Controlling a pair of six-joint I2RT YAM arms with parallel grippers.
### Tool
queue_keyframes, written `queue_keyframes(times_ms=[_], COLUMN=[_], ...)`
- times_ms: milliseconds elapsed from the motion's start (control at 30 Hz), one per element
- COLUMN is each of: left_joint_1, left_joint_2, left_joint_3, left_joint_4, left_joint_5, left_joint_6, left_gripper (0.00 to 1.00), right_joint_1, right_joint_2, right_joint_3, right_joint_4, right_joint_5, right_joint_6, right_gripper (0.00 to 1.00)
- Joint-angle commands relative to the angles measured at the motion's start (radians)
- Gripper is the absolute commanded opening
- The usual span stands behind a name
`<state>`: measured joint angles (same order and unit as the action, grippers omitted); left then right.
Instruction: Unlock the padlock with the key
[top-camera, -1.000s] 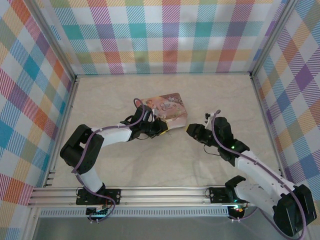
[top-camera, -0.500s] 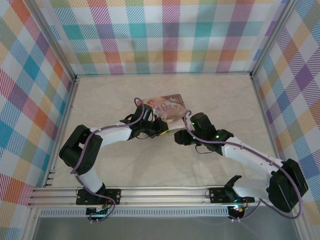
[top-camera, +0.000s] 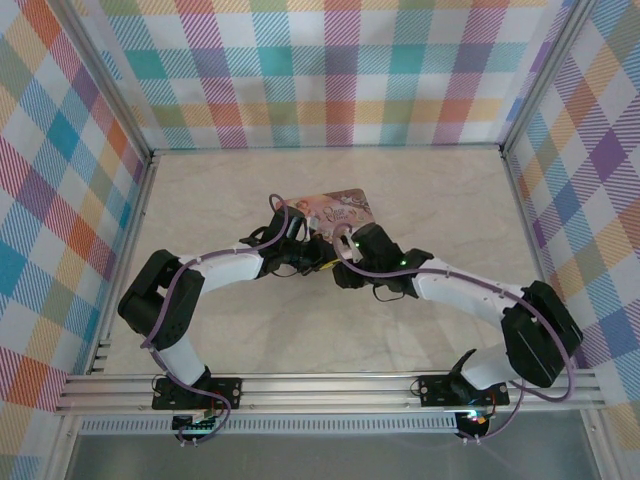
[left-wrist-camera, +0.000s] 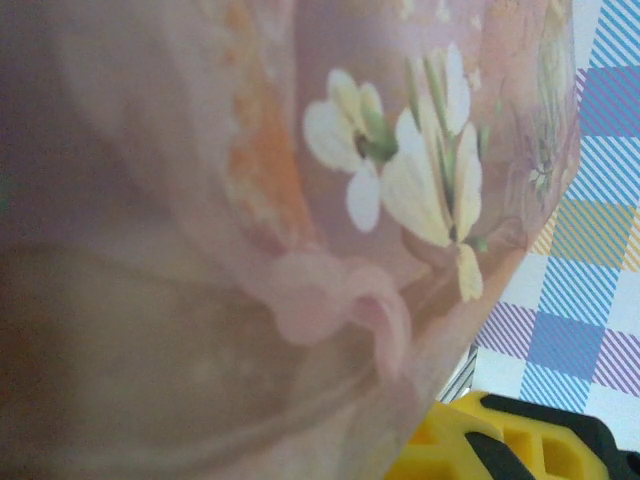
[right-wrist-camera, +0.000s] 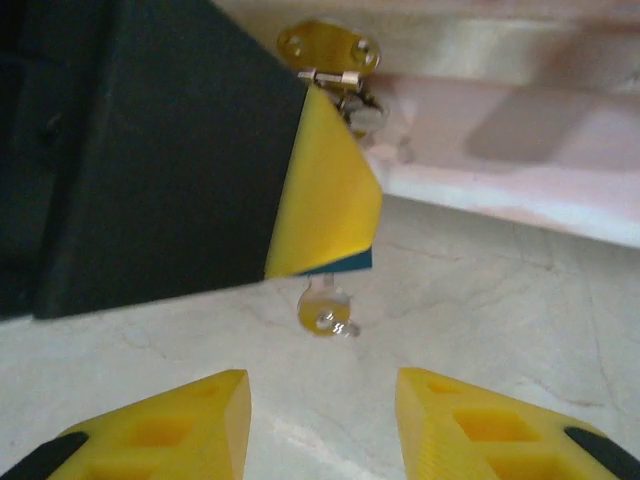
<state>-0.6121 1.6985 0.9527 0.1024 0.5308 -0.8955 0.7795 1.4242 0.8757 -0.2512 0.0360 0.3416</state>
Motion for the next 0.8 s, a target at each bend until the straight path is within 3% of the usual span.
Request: queue_keyframes(times_ms=[0, 567, 633, 767], left_joint_1=[0.004, 0.012, 0.013, 0.015], left_joint_2=[-0.048, -0.062, -0.064, -0.063], left_joint_3=[0.031, 0.031, 0.031, 0.029], left_joint_4=[0.010, 0.005, 0.002, 0.003], left_joint_5=[0.054, 0.060, 0.059, 0.057], left_joint_6=[0.017, 0.017, 0.019, 0.021], left_gripper=[0.06, 0.06, 0.06, 0.06], right_joint_1=[0.009, 0.021, 0.020, 0.023], right_joint_2=[0.033, 0.129, 0.131, 0.128], right_joint_3=[0.050, 0.115, 0.118, 0.114], right_joint_4=[0.024, 0.020, 0.019, 0.026], right_joint_5=[0.039, 0.065, 0.063, 0.042], right_joint_6=[-0.047, -0.074, -0.078, -0.085], right_gripper=[0.42, 0.35, 0.29, 0.07])
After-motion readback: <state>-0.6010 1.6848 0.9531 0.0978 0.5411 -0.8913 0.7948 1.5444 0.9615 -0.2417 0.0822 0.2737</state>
